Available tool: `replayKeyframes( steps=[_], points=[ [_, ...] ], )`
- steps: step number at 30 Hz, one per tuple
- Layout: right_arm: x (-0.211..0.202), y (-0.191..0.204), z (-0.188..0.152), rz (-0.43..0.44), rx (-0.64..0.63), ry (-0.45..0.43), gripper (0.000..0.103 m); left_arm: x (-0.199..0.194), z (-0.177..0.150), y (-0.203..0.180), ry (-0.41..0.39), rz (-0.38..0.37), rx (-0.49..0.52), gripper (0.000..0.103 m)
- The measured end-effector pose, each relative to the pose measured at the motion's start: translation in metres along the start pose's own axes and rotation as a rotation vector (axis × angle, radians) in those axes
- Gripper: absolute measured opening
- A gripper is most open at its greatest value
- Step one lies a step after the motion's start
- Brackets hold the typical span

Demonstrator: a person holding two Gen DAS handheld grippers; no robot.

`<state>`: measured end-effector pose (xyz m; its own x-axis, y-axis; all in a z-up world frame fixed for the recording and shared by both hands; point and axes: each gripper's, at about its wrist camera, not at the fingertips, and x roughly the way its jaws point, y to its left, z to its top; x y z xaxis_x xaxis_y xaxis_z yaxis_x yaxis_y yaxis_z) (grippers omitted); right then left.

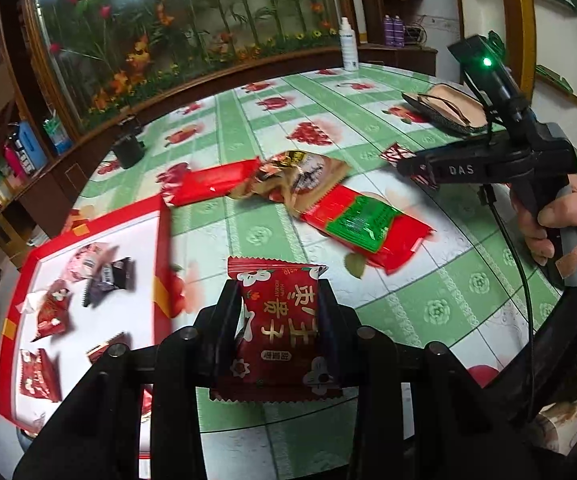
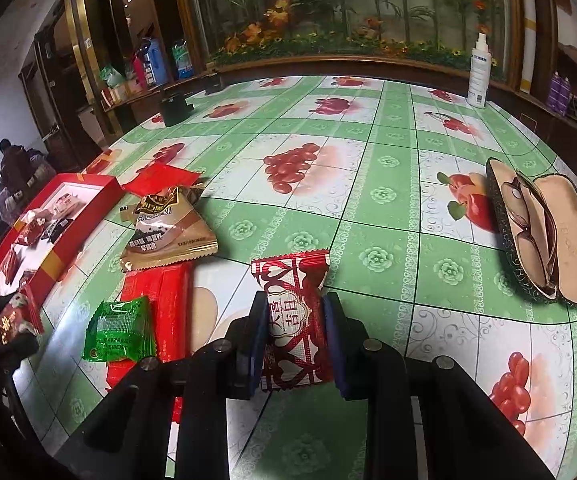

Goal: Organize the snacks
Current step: 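Grasp the red printed candy bag with the left gripper while the right grasps a red-white candy, then carry both candies over the white tray and open both grippers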

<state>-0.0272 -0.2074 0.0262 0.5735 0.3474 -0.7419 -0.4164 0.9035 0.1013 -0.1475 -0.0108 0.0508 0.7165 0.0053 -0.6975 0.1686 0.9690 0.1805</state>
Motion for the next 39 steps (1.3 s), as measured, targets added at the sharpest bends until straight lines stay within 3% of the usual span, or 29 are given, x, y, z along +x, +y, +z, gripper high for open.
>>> replayKeyframes(
  steps=[12,23,28,39],
  points=[
    [-0.011,-0.007,0.001,-0.027,0.079,-0.064,0.028,-0.01,0.001,0.032,-0.033,0.043,-0.07,0.035],
    [-0.042,0.015,0.005,0.043,0.195,-0.259,0.028,-0.017,-0.011,0.075,-0.053,0.088,-0.161,0.035],
    [-0.049,0.051,0.006,0.149,0.17,-0.31,0.027,-0.017,-0.022,0.107,-0.049,0.131,-0.226,0.035],
    [-0.007,0.175,0.017,0.322,-0.022,-0.191,0.027,-0.018,-0.049,0.174,-0.035,0.238,-0.364,0.035]
  ],
)
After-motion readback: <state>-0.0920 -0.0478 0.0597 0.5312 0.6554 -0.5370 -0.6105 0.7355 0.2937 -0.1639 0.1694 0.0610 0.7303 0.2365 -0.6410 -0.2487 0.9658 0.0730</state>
